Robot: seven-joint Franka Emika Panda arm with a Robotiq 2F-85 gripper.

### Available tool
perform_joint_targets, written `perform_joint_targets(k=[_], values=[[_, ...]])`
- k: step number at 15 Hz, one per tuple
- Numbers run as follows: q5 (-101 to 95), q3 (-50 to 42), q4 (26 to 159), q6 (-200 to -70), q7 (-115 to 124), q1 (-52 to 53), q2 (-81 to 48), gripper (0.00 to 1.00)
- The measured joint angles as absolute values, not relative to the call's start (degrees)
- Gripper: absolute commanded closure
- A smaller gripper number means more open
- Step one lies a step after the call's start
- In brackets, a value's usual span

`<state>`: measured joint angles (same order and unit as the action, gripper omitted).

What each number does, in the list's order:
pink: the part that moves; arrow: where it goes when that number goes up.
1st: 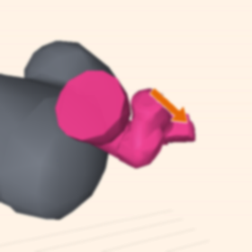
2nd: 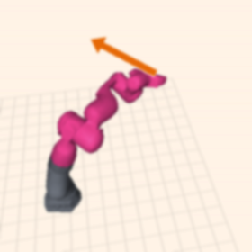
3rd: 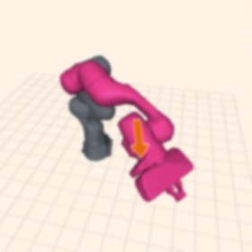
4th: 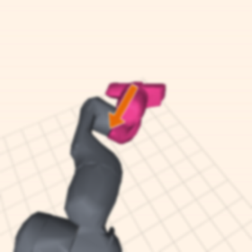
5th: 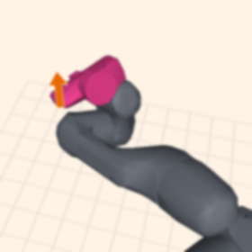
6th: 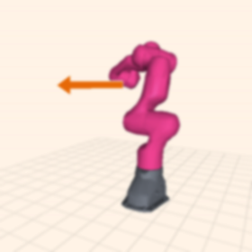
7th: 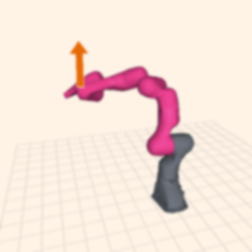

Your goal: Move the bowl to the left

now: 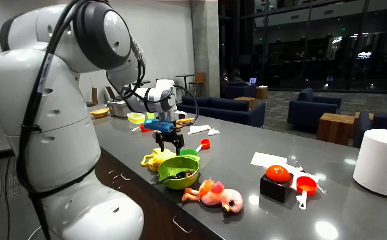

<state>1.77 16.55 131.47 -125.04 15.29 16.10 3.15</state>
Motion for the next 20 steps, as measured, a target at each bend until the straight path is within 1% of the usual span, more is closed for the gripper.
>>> perform_joint_targets(k=[10,20], values=[[0.83,13.3,127.83,-116.55,16.48,11.18,9.74,0.0],[-0.58,10.45,124.76,-114.27,17.71,6.94,11.33,0.0]])
